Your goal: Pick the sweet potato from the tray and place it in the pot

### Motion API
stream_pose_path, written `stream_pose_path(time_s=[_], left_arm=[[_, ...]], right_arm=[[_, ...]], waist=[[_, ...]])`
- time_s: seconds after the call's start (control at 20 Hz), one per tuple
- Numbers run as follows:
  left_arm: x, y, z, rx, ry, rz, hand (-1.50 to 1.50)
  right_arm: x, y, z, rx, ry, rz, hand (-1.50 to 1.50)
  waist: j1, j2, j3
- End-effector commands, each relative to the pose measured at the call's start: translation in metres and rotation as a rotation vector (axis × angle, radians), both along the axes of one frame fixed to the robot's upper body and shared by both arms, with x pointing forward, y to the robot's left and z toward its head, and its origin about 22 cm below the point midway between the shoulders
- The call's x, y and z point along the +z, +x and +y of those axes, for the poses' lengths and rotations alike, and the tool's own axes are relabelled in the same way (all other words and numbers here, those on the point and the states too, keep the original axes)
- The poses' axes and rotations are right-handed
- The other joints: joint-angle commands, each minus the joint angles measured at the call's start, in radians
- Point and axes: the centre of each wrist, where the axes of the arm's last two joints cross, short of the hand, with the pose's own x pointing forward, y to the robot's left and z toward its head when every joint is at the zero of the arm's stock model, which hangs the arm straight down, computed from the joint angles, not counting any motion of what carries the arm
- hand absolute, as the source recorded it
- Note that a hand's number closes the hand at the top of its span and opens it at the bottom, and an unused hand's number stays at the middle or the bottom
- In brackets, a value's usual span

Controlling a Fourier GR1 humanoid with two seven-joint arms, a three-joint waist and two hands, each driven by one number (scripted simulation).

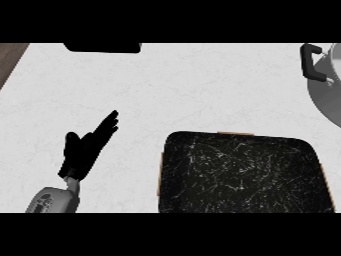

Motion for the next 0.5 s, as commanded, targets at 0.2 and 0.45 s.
stream_pose_path(time_s=[0.2,0.45], left_arm=[[0.003,0.002,-0.003,-0.014,0.0,-0.002,0.0],[-0.004,-0.001,-0.023,-0.044,-0.007,0.003,0.0]], right_arm=[[0.029,-0.002,-0.015,0.123,-0.096,-0.106,1.5],[0.044,0.012,-0.012,0.127,-0.185,-0.116,1.5]], waist=[[0.025,0.001,-0.005],[0.043,0.006,-0.009]])
